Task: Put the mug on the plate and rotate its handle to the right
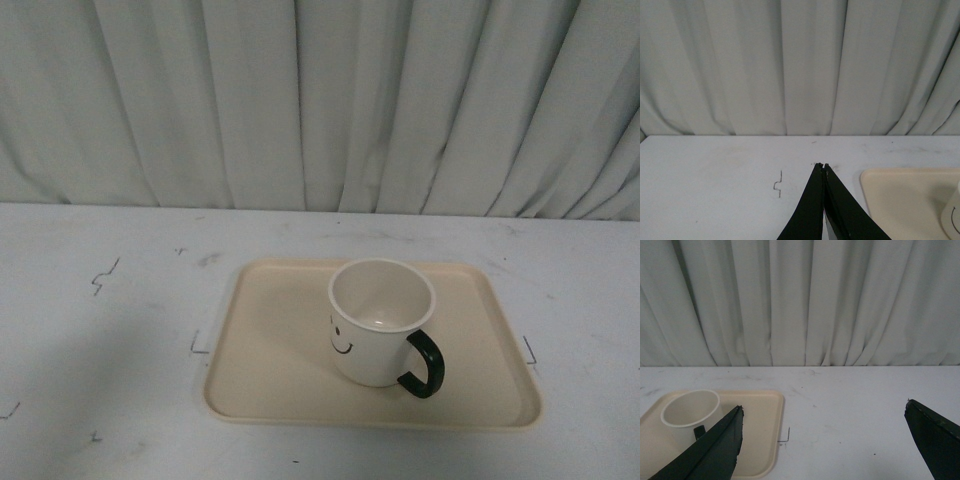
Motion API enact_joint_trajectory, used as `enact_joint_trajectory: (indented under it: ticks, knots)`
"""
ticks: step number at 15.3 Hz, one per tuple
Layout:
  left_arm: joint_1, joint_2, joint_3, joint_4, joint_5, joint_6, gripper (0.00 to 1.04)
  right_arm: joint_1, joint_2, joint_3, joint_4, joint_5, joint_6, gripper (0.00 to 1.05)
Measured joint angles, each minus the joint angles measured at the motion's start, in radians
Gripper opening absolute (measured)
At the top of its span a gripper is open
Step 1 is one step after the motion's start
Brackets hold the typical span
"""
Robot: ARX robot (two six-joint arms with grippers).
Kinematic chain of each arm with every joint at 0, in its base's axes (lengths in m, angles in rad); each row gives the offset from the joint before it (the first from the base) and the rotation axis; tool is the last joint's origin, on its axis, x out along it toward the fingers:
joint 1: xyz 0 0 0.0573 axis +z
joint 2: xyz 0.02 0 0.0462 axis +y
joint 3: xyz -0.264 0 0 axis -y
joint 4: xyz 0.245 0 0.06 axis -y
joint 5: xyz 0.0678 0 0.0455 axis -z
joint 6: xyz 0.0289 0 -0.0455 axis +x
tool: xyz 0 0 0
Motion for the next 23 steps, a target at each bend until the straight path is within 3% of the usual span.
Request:
enact_joint_trajectory:
  ticks: [5, 7, 16, 23]
  knots:
    - [0.113, -0.216, -0.087, -0.123, 0.099, -0.001, 0.02, 0.0, 0.0, 0.0, 0.0, 0.0, 0.0, 0.98]
    - [0.109, -0.262, -0.132, -0.11, 0.103, -0.001, 0.02, 0.0, 0.0, 0.0, 0.0, 0.0, 0.0, 0.98]
    - [0.109, -0.604, -0.143, -0.437, 0.104, -0.001, 0.02, 0.0, 0.0, 0.0, 0.0, 0.0, 0.0, 0.98]
    - [0.109, -0.748, -0.143, -0.581, 0.104, -0.001, 0.02, 0.0, 0.0, 0.0, 0.0, 0.0, 0.0, 0.98]
